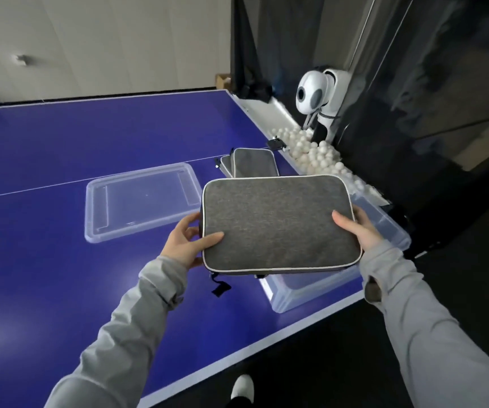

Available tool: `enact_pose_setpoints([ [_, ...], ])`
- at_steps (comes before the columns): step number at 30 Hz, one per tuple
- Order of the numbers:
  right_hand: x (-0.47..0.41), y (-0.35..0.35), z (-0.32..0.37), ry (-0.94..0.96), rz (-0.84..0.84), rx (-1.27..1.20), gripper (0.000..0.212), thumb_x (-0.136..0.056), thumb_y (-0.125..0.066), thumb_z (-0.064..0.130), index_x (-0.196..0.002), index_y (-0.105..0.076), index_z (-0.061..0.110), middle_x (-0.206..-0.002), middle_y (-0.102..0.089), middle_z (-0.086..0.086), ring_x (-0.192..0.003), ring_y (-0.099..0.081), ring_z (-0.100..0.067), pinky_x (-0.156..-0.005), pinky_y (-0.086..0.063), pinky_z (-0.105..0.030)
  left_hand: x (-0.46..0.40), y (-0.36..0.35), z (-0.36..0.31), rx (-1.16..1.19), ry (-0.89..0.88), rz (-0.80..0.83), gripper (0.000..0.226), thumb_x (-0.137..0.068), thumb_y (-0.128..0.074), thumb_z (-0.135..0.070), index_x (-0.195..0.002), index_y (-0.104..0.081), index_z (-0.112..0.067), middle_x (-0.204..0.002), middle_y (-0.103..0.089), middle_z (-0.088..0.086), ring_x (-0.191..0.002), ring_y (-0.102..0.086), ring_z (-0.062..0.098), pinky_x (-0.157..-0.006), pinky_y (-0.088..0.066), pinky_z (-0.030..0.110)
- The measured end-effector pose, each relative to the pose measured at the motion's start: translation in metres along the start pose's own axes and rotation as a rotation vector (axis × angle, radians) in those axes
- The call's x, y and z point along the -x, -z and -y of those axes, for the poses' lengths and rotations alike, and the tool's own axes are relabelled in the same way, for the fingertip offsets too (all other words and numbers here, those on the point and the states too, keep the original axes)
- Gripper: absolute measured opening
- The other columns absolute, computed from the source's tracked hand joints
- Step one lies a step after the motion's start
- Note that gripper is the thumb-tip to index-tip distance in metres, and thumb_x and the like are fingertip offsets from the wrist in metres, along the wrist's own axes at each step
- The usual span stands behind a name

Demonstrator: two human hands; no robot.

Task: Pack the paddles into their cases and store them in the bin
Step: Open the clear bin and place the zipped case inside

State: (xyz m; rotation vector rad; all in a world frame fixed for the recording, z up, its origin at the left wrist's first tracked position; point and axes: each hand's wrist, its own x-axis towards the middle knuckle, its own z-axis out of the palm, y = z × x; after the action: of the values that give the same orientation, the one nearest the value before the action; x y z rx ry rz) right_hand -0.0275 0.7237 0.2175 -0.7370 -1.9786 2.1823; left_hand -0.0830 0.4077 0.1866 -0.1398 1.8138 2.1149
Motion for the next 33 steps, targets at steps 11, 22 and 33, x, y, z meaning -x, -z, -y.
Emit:
enact_pose_setpoints([
  [11, -0.108, 0.094, 0.031, -0.094, -0.010, 0.170, 0.041, -0.082, -0.066, 0.019, -0.119, -0.051, 0.024, -0.104, -0.064, -0.005, -0.086, -0.064, -0.017, -0.067, -0.052, -0.029, -0.076, -0.131, 0.033, 0.050, 0.100, -0.054, 0.055, -0.075, -0.073, -0.001, -0.117, -0.043, -0.019, -0.106, -0.052, 0.003, -0.086, -0.058, 0.018, -0.058, -0.052, 0.036],
  [22, -0.210, 0.130, -0.027, -0.172, 0.121, 0.378, 0.053, -0.071, -0.078, 0.024, -0.119, -0.055, 0.016, -0.114, -0.063, -0.008, -0.098, -0.061, -0.023, -0.092, -0.051, -0.031, -0.106, -0.199, 0.101, -0.076, 0.194, -0.360, 0.067, -0.066, -0.078, 0.008, -0.125, -0.048, 0.000, -0.120, -0.060, 0.019, -0.107, -0.057, 0.032, -0.095, -0.045, 0.039],
  [33, -0.247, 0.122, -0.106, -0.207, 0.279, 0.550, 0.049, -0.070, -0.079, 0.010, -0.113, -0.053, 0.008, -0.091, -0.060, 0.001, -0.081, -0.058, -0.017, -0.061, -0.049, -0.016, -0.122, -0.200, 0.139, -0.049, 0.434, -0.626, 0.078, -0.065, -0.076, 0.013, -0.134, -0.044, -0.004, -0.128, -0.056, 0.017, -0.108, -0.059, 0.032, -0.085, -0.047, 0.035],
])
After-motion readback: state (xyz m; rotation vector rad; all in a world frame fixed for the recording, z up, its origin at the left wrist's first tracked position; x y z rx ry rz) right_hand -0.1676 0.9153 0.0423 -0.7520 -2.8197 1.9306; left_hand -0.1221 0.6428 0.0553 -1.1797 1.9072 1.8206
